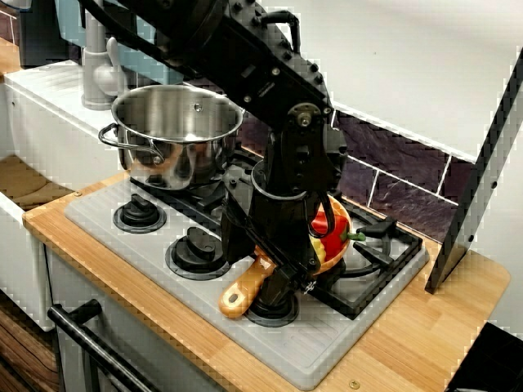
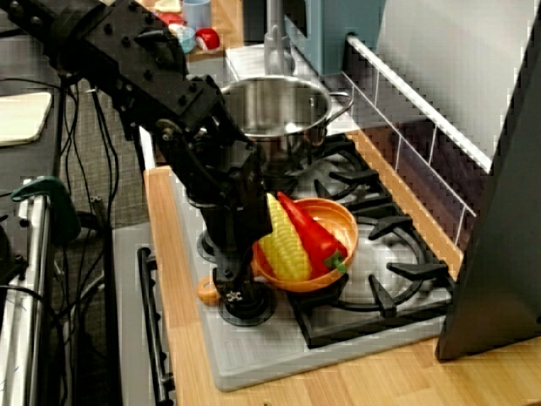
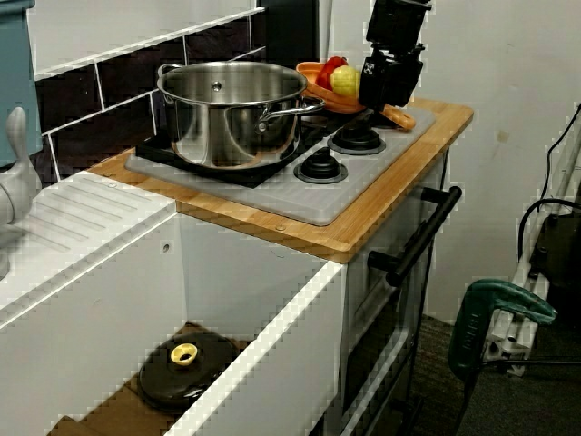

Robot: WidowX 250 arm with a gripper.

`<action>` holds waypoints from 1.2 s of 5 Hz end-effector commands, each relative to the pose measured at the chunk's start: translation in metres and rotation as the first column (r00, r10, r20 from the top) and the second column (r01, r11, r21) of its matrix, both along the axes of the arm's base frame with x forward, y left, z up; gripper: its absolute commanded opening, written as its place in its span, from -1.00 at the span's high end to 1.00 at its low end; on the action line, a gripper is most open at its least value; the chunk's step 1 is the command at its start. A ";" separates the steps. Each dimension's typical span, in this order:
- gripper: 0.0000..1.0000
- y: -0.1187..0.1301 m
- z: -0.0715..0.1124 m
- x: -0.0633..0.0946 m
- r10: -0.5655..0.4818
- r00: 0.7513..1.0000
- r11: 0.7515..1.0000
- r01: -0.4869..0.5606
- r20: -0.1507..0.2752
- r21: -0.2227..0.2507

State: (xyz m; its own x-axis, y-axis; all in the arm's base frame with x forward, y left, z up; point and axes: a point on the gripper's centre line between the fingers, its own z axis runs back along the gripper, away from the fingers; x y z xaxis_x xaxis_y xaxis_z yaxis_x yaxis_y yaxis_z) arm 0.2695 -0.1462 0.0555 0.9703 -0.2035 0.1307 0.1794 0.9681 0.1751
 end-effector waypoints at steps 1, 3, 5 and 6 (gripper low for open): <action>-1.00 -0.003 0.014 0.004 0.003 1.000 0.999 -0.002 0.007 -0.040; -1.00 0.001 0.020 -0.002 -0.011 1.000 0.999 0.011 0.010 -0.050; -1.00 0.009 0.024 -0.003 -0.017 1.000 0.998 0.018 0.011 -0.056; -1.00 0.012 0.029 -0.005 -0.022 1.000 0.998 0.023 0.012 -0.062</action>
